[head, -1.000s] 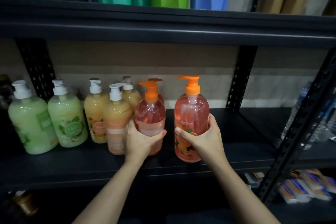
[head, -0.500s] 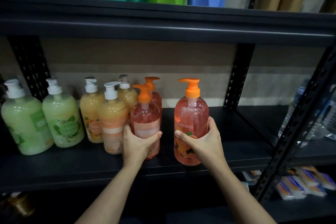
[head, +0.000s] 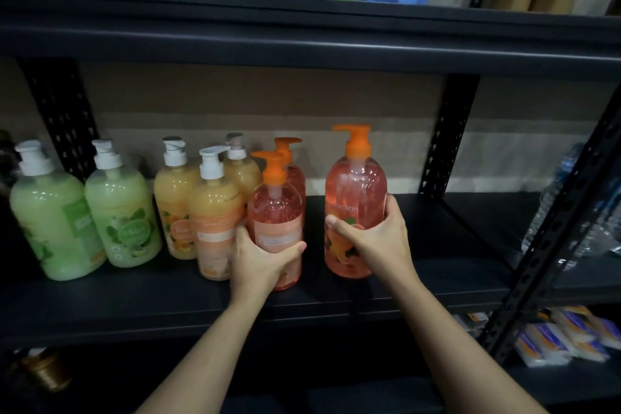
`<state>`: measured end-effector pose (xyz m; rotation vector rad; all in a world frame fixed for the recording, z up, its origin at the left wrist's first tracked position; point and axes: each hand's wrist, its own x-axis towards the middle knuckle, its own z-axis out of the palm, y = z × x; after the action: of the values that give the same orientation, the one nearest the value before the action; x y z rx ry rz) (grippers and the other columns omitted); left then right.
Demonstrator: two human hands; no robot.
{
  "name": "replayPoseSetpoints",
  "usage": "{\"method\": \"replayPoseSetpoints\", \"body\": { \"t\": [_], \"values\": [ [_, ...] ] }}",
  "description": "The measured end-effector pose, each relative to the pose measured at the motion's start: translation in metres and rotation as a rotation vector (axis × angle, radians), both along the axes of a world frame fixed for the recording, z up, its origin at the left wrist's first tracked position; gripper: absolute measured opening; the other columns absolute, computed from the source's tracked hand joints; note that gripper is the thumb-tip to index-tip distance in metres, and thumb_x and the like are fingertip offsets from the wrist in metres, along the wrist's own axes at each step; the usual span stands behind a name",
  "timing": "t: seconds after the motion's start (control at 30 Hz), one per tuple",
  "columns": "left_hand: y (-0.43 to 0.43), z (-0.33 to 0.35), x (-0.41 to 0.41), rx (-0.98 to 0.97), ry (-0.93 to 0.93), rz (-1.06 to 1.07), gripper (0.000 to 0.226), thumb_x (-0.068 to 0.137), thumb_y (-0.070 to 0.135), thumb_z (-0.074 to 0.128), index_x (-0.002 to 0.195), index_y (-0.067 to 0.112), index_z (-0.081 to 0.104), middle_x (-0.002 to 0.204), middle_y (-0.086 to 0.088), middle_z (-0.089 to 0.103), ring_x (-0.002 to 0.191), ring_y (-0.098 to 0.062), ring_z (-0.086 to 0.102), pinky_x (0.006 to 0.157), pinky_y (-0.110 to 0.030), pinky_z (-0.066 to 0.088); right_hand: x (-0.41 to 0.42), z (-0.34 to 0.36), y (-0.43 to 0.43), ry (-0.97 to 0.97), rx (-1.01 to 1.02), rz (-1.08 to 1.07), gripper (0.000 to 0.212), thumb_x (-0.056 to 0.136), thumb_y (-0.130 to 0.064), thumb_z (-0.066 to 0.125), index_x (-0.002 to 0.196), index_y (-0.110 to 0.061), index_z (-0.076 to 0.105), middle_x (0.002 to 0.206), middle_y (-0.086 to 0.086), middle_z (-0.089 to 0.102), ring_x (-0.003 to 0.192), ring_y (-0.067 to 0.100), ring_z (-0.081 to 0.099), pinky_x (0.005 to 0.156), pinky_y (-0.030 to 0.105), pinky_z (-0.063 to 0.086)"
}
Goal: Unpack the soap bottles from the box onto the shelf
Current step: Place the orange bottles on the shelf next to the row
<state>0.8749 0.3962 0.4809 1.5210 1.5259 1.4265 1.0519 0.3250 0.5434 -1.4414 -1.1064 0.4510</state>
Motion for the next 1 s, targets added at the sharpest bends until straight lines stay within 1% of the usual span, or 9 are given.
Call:
{"method": "replayPoseSetpoints", "body": {
  "t": [0.1,0.2,0.3,0.43,0.5,0.57,0.67,0.8,1.0],
  "values": [
    [0.000,0.001,0.000,-0.013,0.008,-0.007,0.099,0.042,0.053,0.093,0.123,0.018,0.047,0.118,-0.001,0.061,0.108,-0.023,0.060,0.089,-0.036,0.051,0.002,0.007,0.022,0.016,0.001,-0.010,0.098,0.051,-0.051,0.092,0.134,-0.025,0.047,0.121,-0.007,0.062,0.109,0.011,0.062,0.093,0.034,0.055],
    [-0.002,0.000,0.000,0.003,0.011,-0.012,0.098,0.043,0.052,0.093,0.122,0.018,0.047,0.118,-0.001,0.061,0.106,-0.022,0.060,0.088,-0.035,0.050,0.002,0.006,0.042,0.042,0.007,0.010,0.093,0.051,-0.047,0.093,0.130,-0.025,0.049,0.116,-0.007,0.065,0.105,0.013,0.064,0.091,0.036,0.057],
    [-0.002,-0.002,-0.002,0.023,0.011,-0.012,0.098,0.042,0.053,0.092,0.123,0.020,0.047,0.117,0.001,0.062,0.105,-0.021,0.061,0.089,-0.036,0.051,-0.002,0.000,0.058,0.093,-0.007,0.058,0.089,0.053,-0.039,0.095,0.128,-0.027,0.049,0.116,-0.007,0.064,0.107,0.013,0.064,0.091,0.033,0.054],
    [-0.001,-0.002,-0.002,0.033,0.014,-0.008,0.098,0.040,0.056,0.091,0.121,0.022,0.048,0.116,0.002,0.063,0.104,-0.019,0.061,0.088,-0.037,0.052,-0.003,-0.013,0.077,0.110,-0.035,0.070,0.098,0.045,-0.047,0.094,0.130,-0.030,0.047,0.118,-0.009,0.065,0.107,0.012,0.064,0.096,0.040,0.054],
    [-0.001,-0.002,-0.002,0.035,0.007,-0.014,0.099,0.040,0.055,0.091,0.122,0.023,0.047,0.116,0.004,0.062,0.104,-0.017,0.061,0.088,-0.036,0.052,-0.003,-0.019,0.083,0.108,-0.055,0.085,0.097,0.046,-0.045,0.094,0.130,-0.031,0.047,0.119,-0.009,0.064,0.108,0.012,0.064,0.096,0.040,0.054],
    [-0.001,-0.003,-0.002,0.035,0.006,-0.013,0.098,0.042,0.052,0.092,0.123,0.022,0.048,0.116,0.004,0.062,0.102,-0.015,0.060,0.086,-0.031,0.050,-0.004,-0.024,0.085,0.108,-0.066,0.109,0.095,0.049,-0.042,0.094,0.130,-0.029,0.046,0.120,-0.008,0.063,0.110,0.012,0.063,0.098,0.040,0.053],
    [-0.001,-0.003,-0.003,0.033,0.002,-0.002,0.096,0.043,0.049,0.093,0.122,0.020,0.049,0.115,0.003,0.063,0.100,-0.015,0.060,0.082,-0.027,0.045,-0.006,-0.031,0.088,0.116,-0.059,0.111,0.098,0.047,-0.046,0.094,0.130,-0.030,0.046,0.121,-0.008,0.063,0.110,0.012,0.063,0.098,0.040,0.053],
    [0.000,-0.003,-0.001,0.039,0.016,0.009,0.096,0.043,0.050,0.093,0.122,0.019,0.049,0.115,0.002,0.063,0.102,-0.018,0.061,0.082,-0.027,0.046,-0.005,-0.037,0.088,0.133,-0.048,0.115,0.098,0.050,-0.041,0.095,0.133,-0.031,0.044,0.123,-0.009,0.061,0.112,0.011,0.061,0.098,0.037,0.052],
    [0.001,-0.005,-0.002,0.059,0.021,0.019,0.098,0.040,0.054,0.092,0.122,0.019,0.050,0.115,0.002,0.064,0.104,-0.018,0.062,0.089,-0.034,0.052,-0.005,-0.045,0.089,0.146,-0.054,0.115,0.098,0.048,-0.041,0.096,0.132,-0.030,0.047,0.120,-0.009,0.064,0.109,0.010,0.064,0.097,0.040,0.054]
  ]
}}
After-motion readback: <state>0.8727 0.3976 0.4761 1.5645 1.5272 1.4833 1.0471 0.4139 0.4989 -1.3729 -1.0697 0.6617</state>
